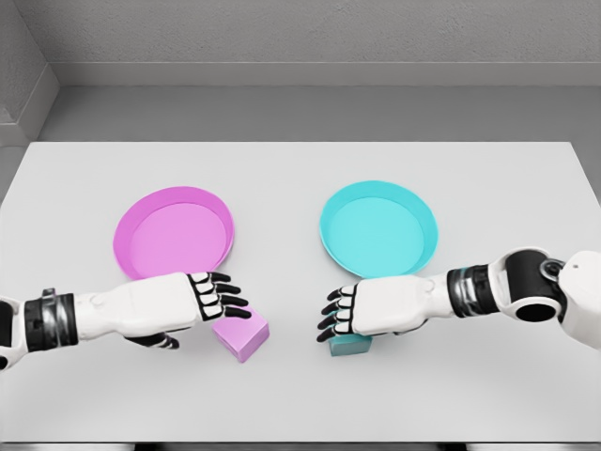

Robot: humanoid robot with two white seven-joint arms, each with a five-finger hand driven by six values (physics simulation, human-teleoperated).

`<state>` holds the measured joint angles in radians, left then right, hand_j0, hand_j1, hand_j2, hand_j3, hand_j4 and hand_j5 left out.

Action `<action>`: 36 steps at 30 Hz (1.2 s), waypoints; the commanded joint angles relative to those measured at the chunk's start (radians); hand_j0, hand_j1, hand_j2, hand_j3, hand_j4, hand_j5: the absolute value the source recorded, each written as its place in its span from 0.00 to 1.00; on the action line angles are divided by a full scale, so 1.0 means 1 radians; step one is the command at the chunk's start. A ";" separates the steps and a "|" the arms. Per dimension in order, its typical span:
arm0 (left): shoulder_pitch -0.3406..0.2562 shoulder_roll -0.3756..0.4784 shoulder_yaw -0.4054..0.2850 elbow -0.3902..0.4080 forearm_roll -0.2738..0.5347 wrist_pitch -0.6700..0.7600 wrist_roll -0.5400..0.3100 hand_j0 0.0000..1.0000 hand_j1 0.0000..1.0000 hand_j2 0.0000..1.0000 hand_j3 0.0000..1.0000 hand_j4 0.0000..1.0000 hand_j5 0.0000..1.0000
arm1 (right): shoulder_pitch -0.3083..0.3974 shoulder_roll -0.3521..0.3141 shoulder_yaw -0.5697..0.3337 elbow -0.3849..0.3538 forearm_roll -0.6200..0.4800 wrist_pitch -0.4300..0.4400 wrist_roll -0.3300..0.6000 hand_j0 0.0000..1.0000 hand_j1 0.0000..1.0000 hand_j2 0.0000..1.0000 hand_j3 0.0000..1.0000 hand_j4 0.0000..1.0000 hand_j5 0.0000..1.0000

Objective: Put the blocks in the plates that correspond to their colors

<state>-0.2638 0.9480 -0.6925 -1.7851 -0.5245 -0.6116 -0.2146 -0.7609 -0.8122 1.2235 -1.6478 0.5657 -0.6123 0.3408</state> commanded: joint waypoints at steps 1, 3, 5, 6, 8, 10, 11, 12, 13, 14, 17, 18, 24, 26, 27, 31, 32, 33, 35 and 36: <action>-0.003 0.002 -0.054 0.013 0.004 0.001 0.000 1.00 1.00 1.00 1.00 1.00 1.00 | 0.002 0.008 0.001 0.011 -0.001 0.001 0.000 1.00 1.00 1.00 1.00 1.00 1.00; -0.023 0.000 -0.087 0.023 0.003 0.001 0.000 1.00 1.00 1.00 1.00 1.00 1.00 | 0.005 0.011 0.002 0.011 0.008 0.001 0.000 1.00 1.00 1.00 1.00 1.00 1.00; -0.054 -0.005 -0.134 0.046 0.003 0.001 0.000 1.00 1.00 1.00 1.00 1.00 1.00 | 0.008 0.034 0.005 0.016 0.010 0.001 0.001 1.00 1.00 1.00 1.00 1.00 1.00; -0.064 -0.006 -0.148 0.047 0.003 0.001 0.000 1.00 1.00 1.00 1.00 1.00 1.00 | 0.006 0.036 0.010 0.016 0.010 0.001 0.001 1.00 1.00 1.00 1.00 1.00 1.00; -0.069 -0.006 -0.150 0.047 0.001 0.001 0.000 1.00 1.00 1.00 1.00 1.00 1.00 | 0.006 0.036 0.011 0.016 0.010 0.001 0.001 1.00 1.00 1.00 1.00 1.00 1.00; -0.078 -0.006 -0.153 0.047 0.001 0.001 0.000 1.00 1.00 1.00 1.00 1.00 1.00 | 0.006 0.039 0.011 0.016 0.010 0.001 0.001 1.00 1.00 1.00 1.00 1.00 1.00; -0.081 -0.006 -0.153 0.047 0.000 0.001 0.000 1.00 1.00 1.00 1.00 1.00 1.00 | 0.006 0.044 0.011 0.017 0.010 0.001 0.018 1.00 1.00 1.00 1.00 1.00 1.00; -0.092 -0.008 -0.153 0.047 0.003 0.001 0.000 1.00 1.00 1.00 1.00 1.00 1.00 | 0.008 0.047 0.011 0.017 0.010 0.001 0.038 1.00 1.00 1.00 1.00 1.00 1.00; -0.095 -0.011 -0.153 0.047 0.003 0.001 0.000 1.00 1.00 1.00 1.00 1.00 1.00 | 0.008 0.048 0.011 0.019 0.010 0.001 0.038 1.00 1.00 1.00 1.00 1.00 1.00; -0.103 -0.014 -0.153 0.047 0.004 0.001 0.000 1.00 1.00 1.00 1.00 1.00 1.00 | 0.012 0.048 0.011 0.025 0.010 0.001 0.040 1.00 1.00 1.00 1.00 1.00 1.00; -0.120 -0.025 -0.156 0.055 0.004 0.001 0.000 1.00 1.00 1.00 1.00 1.00 1.00 | 0.012 0.051 0.011 0.052 0.011 0.001 0.038 1.00 1.00 1.00 1.00 1.00 1.00; -0.126 -0.032 -0.162 0.064 0.004 0.001 0.000 1.00 1.00 1.00 1.00 1.00 1.00 | 0.012 0.051 0.011 0.060 0.011 0.001 0.038 1.00 1.00 1.00 1.00 1.00 1.00; -0.164 -0.052 -0.217 0.104 0.014 0.001 0.000 1.00 1.00 1.00 1.00 1.00 1.00 | 0.011 0.074 0.011 0.068 0.020 0.001 0.040 1.00 1.00 1.00 1.00 1.00 1.00; -0.166 -0.052 -0.229 0.104 0.015 0.001 0.001 1.00 1.00 1.00 1.00 1.00 1.00 | 0.012 0.079 0.010 0.068 0.022 0.001 0.040 1.00 1.00 1.00 1.00 1.00 1.00; -0.166 -0.052 -0.229 0.104 0.018 0.001 0.001 1.00 1.00 1.00 1.00 1.00 1.00 | 0.012 0.079 0.011 0.068 0.022 0.001 0.041 1.00 1.00 1.00 1.00 1.00 1.00; -0.166 -0.051 -0.232 0.110 0.026 0.001 0.001 1.00 1.00 1.00 1.00 1.00 1.00 | 0.014 0.079 0.010 0.068 0.033 0.001 0.058 0.93 0.93 0.93 0.93 0.93 0.93; -0.166 -0.051 -0.232 0.118 0.026 0.001 0.001 1.00 1.00 1.00 1.00 1.00 1.00 | 0.014 0.079 0.011 0.068 0.033 0.001 0.061 0.90 0.90 0.90 0.90 0.90 0.90; -0.166 -0.052 -0.232 0.122 0.031 0.001 0.003 1.00 1.00 1.00 1.00 1.00 1.00 | 0.014 0.079 0.010 0.068 0.034 0.001 0.061 0.86 0.86 0.86 0.86 0.86 0.86; -0.166 -0.052 -0.232 0.124 0.032 0.001 0.003 1.00 1.00 1.00 1.00 1.00 1.00 | 0.014 0.079 0.008 0.069 0.034 0.001 0.063 0.83 0.83 0.83 0.83 0.83 0.83; -0.167 -0.052 -0.231 0.125 0.032 0.001 0.003 1.00 1.00 1.00 1.00 1.00 1.00 | 0.015 0.079 0.007 0.069 0.034 0.001 0.063 0.79 0.79 0.79 0.79 0.79 0.79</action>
<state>-0.4356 0.8959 -0.9242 -1.6643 -0.5003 -0.6118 -0.2124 -0.7470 -0.7332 1.2317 -1.5801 0.5888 -0.6087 0.3953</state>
